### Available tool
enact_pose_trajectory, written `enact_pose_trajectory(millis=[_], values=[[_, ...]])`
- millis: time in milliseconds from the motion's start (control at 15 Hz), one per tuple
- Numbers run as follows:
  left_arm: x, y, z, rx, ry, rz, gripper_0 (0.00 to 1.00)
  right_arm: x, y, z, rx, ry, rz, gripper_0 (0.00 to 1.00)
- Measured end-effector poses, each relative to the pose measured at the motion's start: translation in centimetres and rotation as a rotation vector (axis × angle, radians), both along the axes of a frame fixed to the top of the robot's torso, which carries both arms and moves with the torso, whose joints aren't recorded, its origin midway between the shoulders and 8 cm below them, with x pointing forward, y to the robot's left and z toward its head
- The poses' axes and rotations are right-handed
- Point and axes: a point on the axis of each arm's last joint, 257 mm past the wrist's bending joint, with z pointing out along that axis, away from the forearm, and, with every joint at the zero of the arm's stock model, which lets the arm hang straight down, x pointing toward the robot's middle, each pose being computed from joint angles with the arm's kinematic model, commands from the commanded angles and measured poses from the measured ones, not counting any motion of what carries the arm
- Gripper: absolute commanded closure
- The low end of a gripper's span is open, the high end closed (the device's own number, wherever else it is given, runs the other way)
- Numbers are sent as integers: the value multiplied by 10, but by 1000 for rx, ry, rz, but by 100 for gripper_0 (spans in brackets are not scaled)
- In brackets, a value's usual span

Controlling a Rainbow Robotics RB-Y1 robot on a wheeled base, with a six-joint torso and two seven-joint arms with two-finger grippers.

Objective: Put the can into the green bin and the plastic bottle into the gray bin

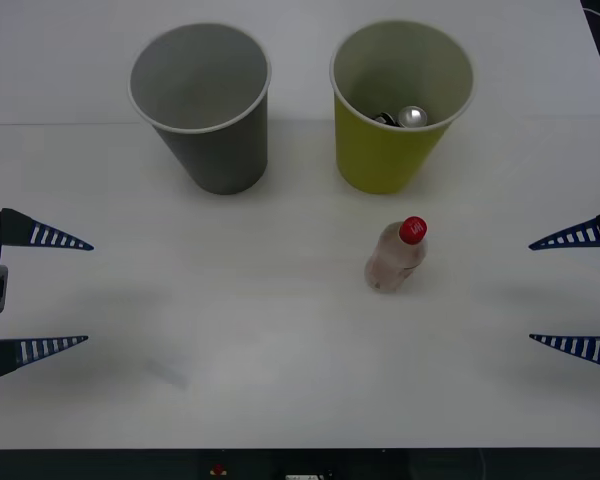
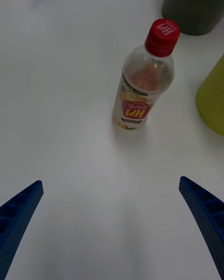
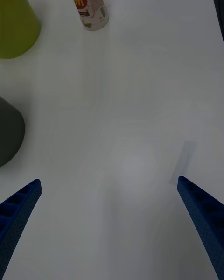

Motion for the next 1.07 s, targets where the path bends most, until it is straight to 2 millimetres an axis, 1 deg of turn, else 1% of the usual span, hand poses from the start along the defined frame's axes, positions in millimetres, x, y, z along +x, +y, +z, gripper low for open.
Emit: enact_pose_trajectory(millis=[267,533,800,1067], values=[[0,0,0,0,0,0,0,-1,2,-6,6,8,-2,0],[0,0,0,0,0,0,0,1,2,-7,23,12,-16,0],[0,0,0,0,0,0,0,2,8,-15,102,20,-48,0],[0,0,0,0,0,0,0,6,11,-28,193,31,-97,0]])
